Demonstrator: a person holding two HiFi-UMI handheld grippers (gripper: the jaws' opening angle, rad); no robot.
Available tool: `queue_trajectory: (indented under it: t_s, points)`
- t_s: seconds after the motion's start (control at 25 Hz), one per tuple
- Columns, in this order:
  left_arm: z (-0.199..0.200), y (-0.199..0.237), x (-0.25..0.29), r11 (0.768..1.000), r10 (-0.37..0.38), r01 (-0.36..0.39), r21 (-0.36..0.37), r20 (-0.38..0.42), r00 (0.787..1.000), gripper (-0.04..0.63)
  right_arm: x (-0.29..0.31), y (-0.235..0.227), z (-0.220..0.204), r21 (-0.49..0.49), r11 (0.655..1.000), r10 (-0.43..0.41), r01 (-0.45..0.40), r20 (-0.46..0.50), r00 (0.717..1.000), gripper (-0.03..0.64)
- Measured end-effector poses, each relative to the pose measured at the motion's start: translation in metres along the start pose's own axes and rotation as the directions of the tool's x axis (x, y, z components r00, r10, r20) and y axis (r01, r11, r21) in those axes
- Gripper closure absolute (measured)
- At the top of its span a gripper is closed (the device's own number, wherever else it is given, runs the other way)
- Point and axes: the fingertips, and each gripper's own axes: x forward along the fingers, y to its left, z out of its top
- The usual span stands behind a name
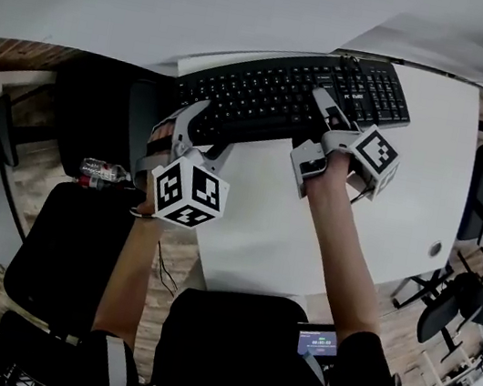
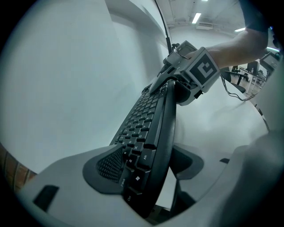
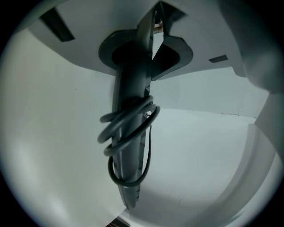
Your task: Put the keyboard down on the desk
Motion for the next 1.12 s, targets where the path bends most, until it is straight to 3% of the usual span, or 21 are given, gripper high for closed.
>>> queue_trajectory:
  t_s: [0.64, 0.84, 0.92, 0.96, 1.04, 1.12]
  points:
    - [-0.006, -0.002, 0.004, 0.999, 0.017, -0.016, 0.042, -0.025, 1.0, 0.275, -0.055, -0.015, -0.007, -0.186, 0.982, -0.082, 0.045, -0.2, 0.976, 0.463]
    - [-0.006, 0.0, 0.005, 0.999, 0.016, -0.015, 0.042, -0.021, 1.0, 0.275, -0.069, -0.013, -0.006, -0.336, 0.94, -0.128, 0.056, -0.197, 0.972, 0.492]
    - [-0.006, 0.001, 0.005, 0.999, 0.015, -0.015, 0.037, -0.014, 1.0, 0.275, -0.075, -0.01, -0.005, -0.489, 0.871, -0.164, 0.055, -0.182, 0.97, 0.508]
    - [-0.006, 0.001, 0.004, 0.999, 0.016, -0.016, 0.034, -0.011, 1.0, 0.275, -0.076, -0.008, -0.005, -0.581, 0.812, -0.188, 0.056, -0.169, 0.968, 0.513]
    - [-0.005, 0.003, 0.005, 0.999, 0.018, -0.017, 0.029, -0.008, 1.0, 0.275, -0.077, -0.003, -0.006, -0.751, 0.658, -0.235, 0.056, -0.134, 0.963, 0.515]
    - [-0.004, 0.004, 0.006, 0.999, 0.019, -0.019, 0.03, -0.01, 1.0, 0.276, -0.078, 0.002, -0.009, -0.86, 0.509, -0.262, 0.045, -0.105, 0.959, 0.528]
